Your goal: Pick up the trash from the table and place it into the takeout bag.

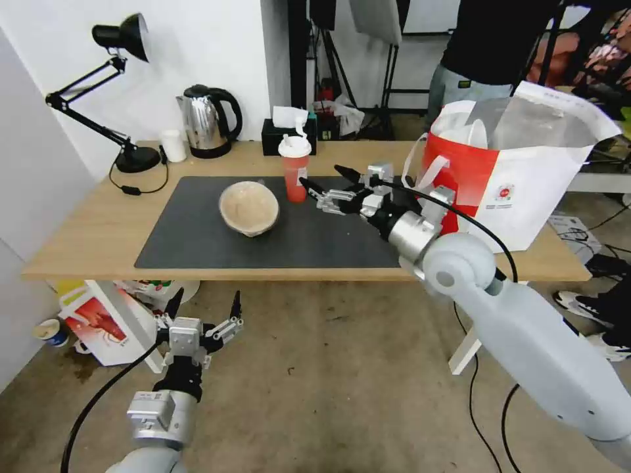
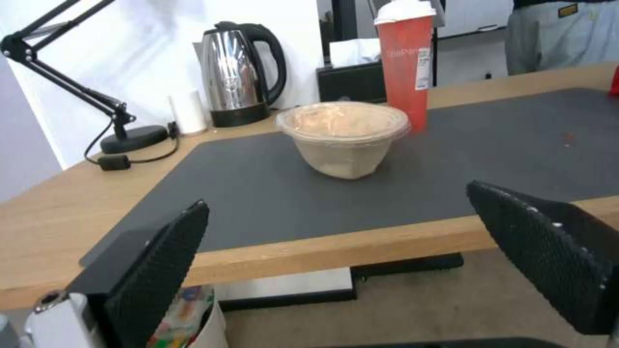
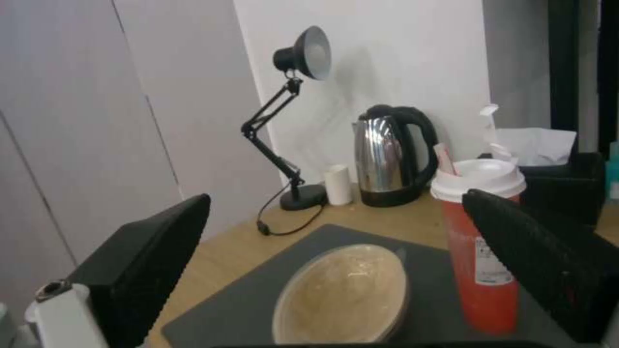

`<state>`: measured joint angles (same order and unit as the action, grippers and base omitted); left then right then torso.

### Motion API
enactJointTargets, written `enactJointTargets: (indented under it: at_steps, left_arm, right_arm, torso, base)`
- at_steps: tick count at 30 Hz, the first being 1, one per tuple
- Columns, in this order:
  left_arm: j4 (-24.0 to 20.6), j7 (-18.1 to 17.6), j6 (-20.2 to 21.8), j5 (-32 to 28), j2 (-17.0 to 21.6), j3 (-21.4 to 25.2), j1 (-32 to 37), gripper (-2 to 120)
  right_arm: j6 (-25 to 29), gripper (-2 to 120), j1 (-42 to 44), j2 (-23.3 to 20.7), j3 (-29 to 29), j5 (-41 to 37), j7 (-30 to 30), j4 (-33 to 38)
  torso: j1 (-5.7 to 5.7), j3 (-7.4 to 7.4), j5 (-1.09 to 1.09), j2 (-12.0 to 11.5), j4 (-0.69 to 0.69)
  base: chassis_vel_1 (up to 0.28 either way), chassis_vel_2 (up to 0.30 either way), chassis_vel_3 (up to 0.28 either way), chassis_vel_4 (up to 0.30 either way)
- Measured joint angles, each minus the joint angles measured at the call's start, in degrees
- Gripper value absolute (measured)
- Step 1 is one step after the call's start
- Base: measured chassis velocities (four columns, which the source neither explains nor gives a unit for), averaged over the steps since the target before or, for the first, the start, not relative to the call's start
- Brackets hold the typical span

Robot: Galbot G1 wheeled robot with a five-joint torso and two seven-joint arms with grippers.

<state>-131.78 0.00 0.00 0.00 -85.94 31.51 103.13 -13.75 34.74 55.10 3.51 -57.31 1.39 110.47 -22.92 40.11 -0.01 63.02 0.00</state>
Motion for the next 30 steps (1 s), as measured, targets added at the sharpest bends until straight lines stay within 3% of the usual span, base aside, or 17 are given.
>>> enactJointTargets:
  at_steps: [19,30]
  left_arm:
    - [0.0,0.0,0.0,0.0,0.0,0.0,0.0,100]
    - [0.0,0.0,0.0,0.0,0.0,0.0,0.0,100]
  right_arm:
    - [-1.58,100,-2.5,0.52,0.61,2.86,-2.22,-4.51]
    - [-1.97,100,-6.69,2.35,2.21,2.54,-1.77,-12.03]
  torso:
    - [0.0,0.0,0.01,0.01,-0.01]
    - [0.0,0.0,0.0,0.01,0.0]
  base:
    - [0.0,0.0,0.0,0.0]
    - [0.0,0.0,0.0,0.0]
